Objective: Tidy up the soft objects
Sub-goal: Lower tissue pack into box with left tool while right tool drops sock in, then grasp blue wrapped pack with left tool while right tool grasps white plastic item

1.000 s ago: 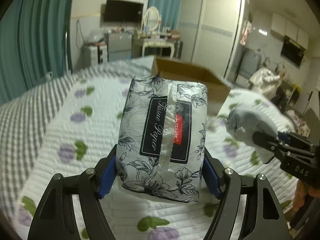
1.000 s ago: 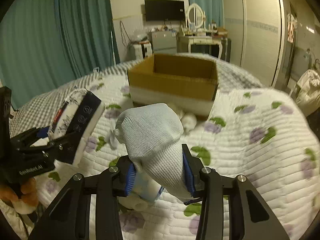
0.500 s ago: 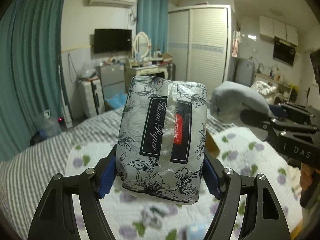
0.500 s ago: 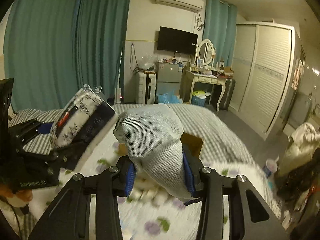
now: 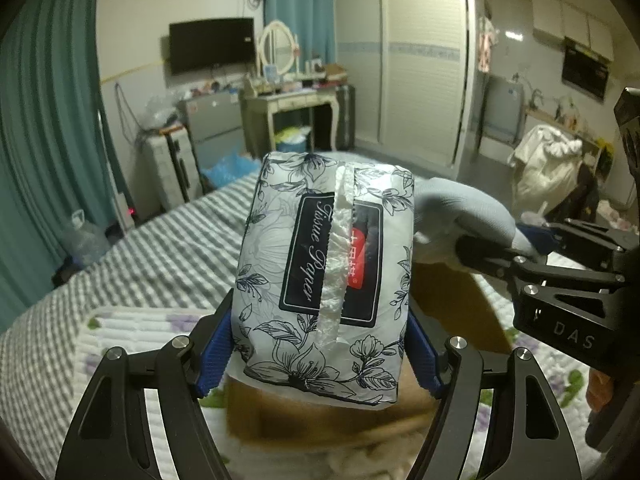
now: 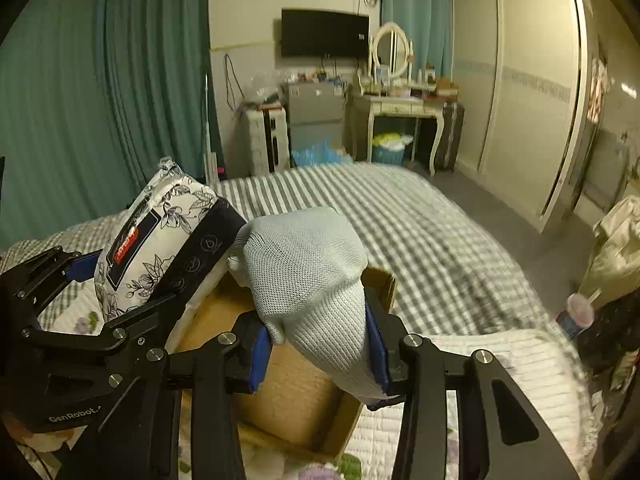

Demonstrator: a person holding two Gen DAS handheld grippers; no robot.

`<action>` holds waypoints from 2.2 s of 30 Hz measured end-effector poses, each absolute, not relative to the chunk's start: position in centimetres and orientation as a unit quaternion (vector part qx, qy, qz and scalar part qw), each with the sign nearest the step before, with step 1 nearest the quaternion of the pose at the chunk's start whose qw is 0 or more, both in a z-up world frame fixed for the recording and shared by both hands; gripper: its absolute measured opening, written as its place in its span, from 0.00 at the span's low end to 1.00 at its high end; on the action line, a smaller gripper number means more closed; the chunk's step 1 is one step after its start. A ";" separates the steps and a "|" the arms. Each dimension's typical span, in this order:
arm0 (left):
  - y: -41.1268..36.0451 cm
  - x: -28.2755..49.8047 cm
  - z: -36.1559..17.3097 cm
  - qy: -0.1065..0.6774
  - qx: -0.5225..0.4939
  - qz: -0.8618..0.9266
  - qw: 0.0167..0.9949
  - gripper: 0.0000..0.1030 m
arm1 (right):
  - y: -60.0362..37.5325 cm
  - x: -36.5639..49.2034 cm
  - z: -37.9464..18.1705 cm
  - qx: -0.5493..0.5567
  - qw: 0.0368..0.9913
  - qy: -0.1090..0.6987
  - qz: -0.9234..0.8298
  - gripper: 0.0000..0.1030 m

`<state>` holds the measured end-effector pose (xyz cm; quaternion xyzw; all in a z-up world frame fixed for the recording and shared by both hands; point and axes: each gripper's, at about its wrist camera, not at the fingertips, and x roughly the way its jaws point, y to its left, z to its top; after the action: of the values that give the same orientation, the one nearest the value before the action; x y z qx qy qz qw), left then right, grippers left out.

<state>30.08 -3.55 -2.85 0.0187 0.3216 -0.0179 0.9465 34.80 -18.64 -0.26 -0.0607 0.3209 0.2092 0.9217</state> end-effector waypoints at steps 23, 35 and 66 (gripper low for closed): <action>-0.8 15.5 9.7 0.231 0.035 0.013 0.972 0.94 | -18.9 20.2 11.6 -0.067 0.947 0.243 0.197 0.86; 0.4 1.4 9.2 0.199 0.057 -0.003 0.978 0.96 | -18.5 2.5 9.7 -0.088 0.944 0.249 0.200 0.99; 2.7 1.3 -13.4 0.354 -0.017 0.044 0.934 0.95 | -12.8 3.6 -17.2 -0.033 0.880 0.433 0.193 0.44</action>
<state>1.25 2.74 -13.39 -0.0174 0.3544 0.0441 0.9339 3.60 -12.80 -17.20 -0.0331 0.4326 0.1933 0.8800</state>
